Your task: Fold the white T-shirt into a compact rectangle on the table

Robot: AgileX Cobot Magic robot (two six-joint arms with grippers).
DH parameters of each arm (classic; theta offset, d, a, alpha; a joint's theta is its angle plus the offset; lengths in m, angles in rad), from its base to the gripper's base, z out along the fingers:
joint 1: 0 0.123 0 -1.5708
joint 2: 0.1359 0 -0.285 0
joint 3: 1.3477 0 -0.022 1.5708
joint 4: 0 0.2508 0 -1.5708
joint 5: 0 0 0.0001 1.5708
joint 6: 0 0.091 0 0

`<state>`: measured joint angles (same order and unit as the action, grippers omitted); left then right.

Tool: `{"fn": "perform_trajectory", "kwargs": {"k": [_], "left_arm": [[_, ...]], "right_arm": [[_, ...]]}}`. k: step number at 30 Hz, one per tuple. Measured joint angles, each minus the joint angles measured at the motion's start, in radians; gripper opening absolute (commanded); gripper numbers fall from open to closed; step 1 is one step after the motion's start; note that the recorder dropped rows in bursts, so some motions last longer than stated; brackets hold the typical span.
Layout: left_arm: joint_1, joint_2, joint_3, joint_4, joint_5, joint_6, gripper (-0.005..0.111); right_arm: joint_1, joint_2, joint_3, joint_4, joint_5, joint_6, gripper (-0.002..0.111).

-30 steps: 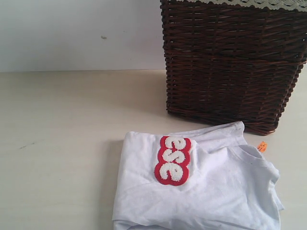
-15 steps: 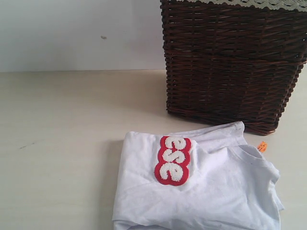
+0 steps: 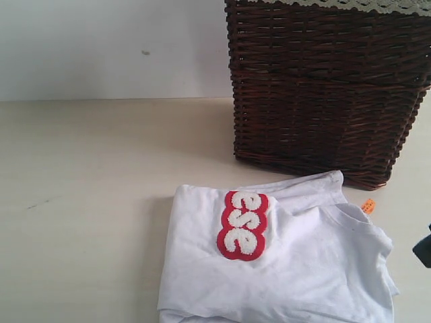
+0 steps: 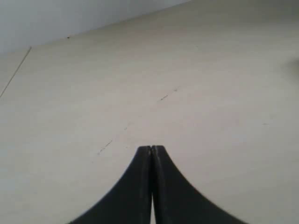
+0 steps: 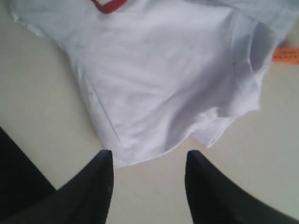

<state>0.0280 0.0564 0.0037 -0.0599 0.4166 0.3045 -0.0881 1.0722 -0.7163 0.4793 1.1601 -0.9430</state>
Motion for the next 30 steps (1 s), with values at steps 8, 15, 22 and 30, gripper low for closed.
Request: {"fn": "perform_trajectory", "kwargs": {"k": [8,15,22,30], "left_arm": [[0.0,0.0,0.0,0.0,0.0,0.002,0.0],[0.0,0.0,0.0,0.0,0.0,0.002,0.0],[0.0,0.0,0.0,0.0,0.0,0.002,0.0],[0.0,0.0,0.0,0.0,0.0,0.002,0.0]], "right_arm": [[0.0,0.139,-0.015,0.02,-0.094,0.063,0.047],[0.0,0.302,-0.015,0.097,-0.087,0.09,0.047],[0.0,0.317,-0.015,0.049,-0.173,0.195,0.047],[0.004,0.325,-0.007,0.137,0.019,-0.221,0.042]]}}
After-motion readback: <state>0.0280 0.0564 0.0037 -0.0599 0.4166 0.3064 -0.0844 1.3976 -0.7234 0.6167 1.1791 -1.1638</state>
